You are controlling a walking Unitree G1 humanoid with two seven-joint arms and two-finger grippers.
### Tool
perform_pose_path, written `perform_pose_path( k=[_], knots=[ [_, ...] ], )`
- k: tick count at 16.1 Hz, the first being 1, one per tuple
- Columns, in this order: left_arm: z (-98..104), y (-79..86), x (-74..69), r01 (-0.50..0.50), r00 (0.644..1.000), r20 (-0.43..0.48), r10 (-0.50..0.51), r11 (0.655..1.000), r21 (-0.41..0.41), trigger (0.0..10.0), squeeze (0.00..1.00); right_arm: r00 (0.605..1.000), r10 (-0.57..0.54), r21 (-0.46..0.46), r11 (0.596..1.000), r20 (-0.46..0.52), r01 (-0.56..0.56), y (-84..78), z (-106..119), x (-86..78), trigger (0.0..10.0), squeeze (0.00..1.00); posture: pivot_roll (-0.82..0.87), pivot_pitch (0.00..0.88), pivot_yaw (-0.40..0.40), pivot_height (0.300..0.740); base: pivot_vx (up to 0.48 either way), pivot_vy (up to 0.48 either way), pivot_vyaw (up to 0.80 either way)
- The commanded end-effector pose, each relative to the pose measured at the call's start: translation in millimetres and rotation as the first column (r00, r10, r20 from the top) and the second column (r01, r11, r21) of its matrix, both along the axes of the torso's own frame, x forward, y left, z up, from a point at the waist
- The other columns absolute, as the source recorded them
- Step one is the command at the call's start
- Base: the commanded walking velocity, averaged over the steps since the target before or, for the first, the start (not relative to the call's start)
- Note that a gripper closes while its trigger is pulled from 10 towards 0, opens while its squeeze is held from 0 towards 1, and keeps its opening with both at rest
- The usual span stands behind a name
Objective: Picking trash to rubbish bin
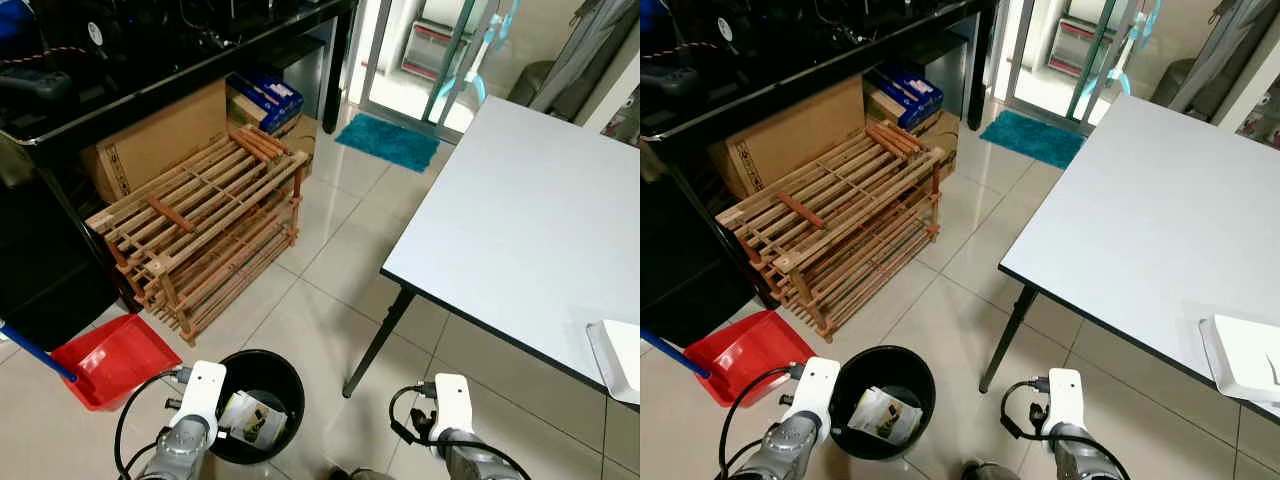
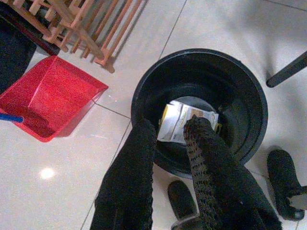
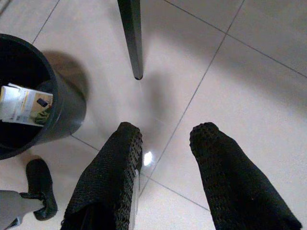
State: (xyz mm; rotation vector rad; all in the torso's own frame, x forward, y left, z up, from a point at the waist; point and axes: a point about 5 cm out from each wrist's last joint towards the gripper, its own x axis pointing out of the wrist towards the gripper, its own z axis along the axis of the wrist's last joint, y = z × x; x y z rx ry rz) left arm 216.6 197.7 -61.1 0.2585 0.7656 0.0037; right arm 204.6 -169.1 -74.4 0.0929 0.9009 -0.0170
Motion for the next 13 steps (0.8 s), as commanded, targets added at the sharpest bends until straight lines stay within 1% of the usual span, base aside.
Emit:
perform_pose_path(
  k=[1,3,6,8,11,13],
  knots=[
    [-2.3,-2.8,-2.4,0.004,1.000,-0.018,-0.004,1.000,-0.002,10.0,0.00,1.000,-0.011,0.010,1.000,0.006,0.011,-0.7,-0.6,-1.4,10.0,0.00,-0.04,0.043,-0.096,0.740,0.000,0.000,0.00],
    [-2.5,-4.2,-2.2,0.018,1.000,-0.022,-0.018,1.000,0.005,10.0,0.00,1.000,-0.009,0.018,1.000,0.008,0.009,0.3,-0.5,-0.9,10.0,0.00,-0.05,0.037,-0.094,0.740,0.000,0.000,-0.80],
    [-2.3,-5.3,-1.5,0.022,1.000,-0.022,-0.022,1.000,0.007,10.0,0.00,0.999,-0.022,0.041,0.999,0.032,0.021,0.2,0.8,0.4,10.0,0.00,-0.04,0.031,-0.095,0.740,0.000,0.000,0.00],
    [-2.2,-5.8,-1.1,0.025,0.999,-0.021,-0.025,1.000,0.007,10.0,0.00,0.999,-0.011,0.039,0.999,0.040,0.010,0.1,1.2,0.6,10.0,0.00,-0.04,0.029,-0.096,0.740,0.000,0.000,0.00],
    [-2.5,-5.9,-1.6,0.025,0.999,-0.022,-0.025,1.000,0.006,10.0,0.00,0.999,-0.008,0.034,0.999,0.031,0.007,-0.2,0.2,-0.8,10.0,0.00,-0.04,0.031,-0.097,0.740,0.000,0.000,0.00],
    [-1.4,-5.1,-0.6,-0.001,1.000,-0.007,0.001,1.000,-0.008,10.0,0.00,1.000,-0.007,0.034,0.999,0.025,0.006,-0.6,-0.3,-1.7,10.0,0.00,-0.04,0.040,-0.101,0.740,0.000,0.000,0.00]
  ],
)
